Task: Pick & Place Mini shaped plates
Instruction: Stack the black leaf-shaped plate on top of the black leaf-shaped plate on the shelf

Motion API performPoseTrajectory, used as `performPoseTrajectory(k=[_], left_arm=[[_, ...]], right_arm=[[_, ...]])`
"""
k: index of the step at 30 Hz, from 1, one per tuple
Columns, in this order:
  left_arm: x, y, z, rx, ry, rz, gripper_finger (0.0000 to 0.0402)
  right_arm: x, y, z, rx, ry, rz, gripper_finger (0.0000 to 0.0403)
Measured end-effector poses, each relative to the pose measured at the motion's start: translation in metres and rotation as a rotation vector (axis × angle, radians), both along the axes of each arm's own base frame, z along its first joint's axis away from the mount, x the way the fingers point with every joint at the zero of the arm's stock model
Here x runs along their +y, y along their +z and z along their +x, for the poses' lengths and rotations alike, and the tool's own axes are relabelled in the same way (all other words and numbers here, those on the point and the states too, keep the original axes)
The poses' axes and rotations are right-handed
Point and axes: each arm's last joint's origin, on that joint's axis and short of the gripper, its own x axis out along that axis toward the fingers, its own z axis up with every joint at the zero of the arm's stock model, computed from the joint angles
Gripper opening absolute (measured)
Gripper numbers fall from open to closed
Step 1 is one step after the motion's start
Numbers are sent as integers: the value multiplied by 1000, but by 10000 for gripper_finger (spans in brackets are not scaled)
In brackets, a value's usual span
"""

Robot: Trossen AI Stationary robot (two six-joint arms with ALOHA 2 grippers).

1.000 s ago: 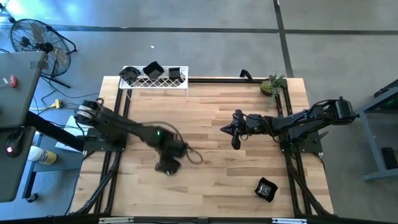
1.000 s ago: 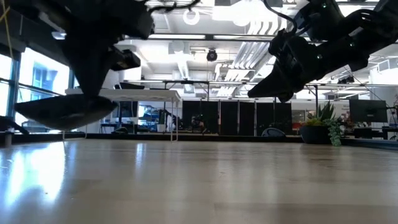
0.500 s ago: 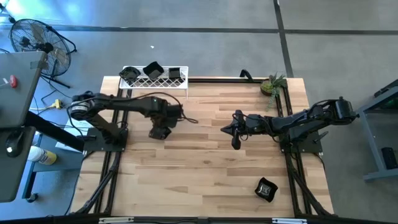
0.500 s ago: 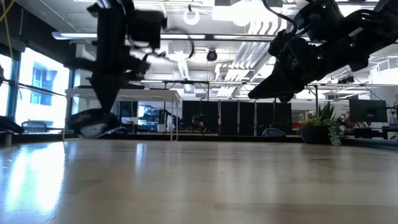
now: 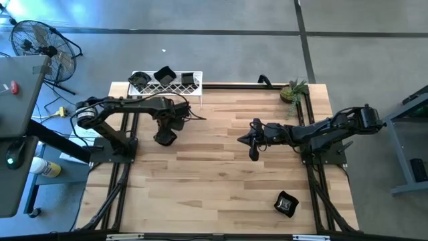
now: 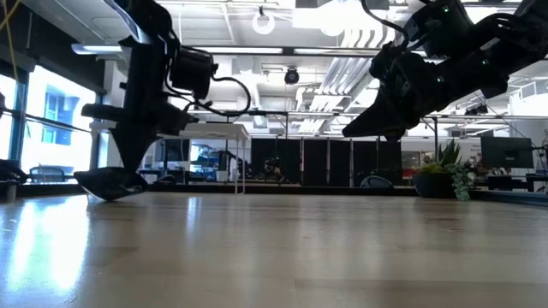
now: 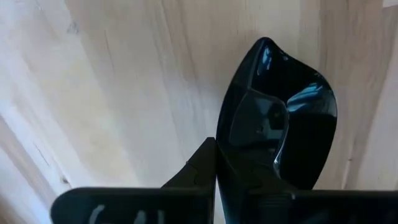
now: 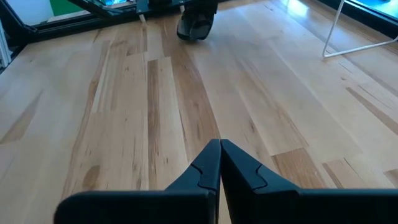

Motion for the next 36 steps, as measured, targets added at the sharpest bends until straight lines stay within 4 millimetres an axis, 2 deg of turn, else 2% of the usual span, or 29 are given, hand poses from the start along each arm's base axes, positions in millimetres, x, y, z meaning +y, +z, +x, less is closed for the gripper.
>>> performPoseTrajectory(k=[5, 13, 17, 22, 26, 29, 33, 36], left_arm=[[-8, 0, 4, 6, -29, 40, 21], [-14, 13, 12, 41, -32, 259, 74], [-15, 27, 20, -28, 58, 221, 60], [-37, 39, 30, -82, 27, 185, 8], [-55, 38, 34, -96, 2, 168, 18], [-66, 28, 41, -91, 19, 141, 22], [-76, 25, 36, -104, 11, 121, 3], [-76, 26, 22, -148, 22, 109, 2]], right_arm=[[0, 0, 0, 0, 0, 0, 3], [0, 0, 0, 0, -6, -3, 6], [0, 0, 0, -1, -11, 10, 2], [0, 0, 0, 1, -8, 17, 4], [3, -1, 0, 4, 10, 15, 2], [6, -1, 0, 5, 14, 0, 2], [6, -1, 0, 6, 8, -8, 6], [6, -1, 0, 7, 7, -8, 3]])
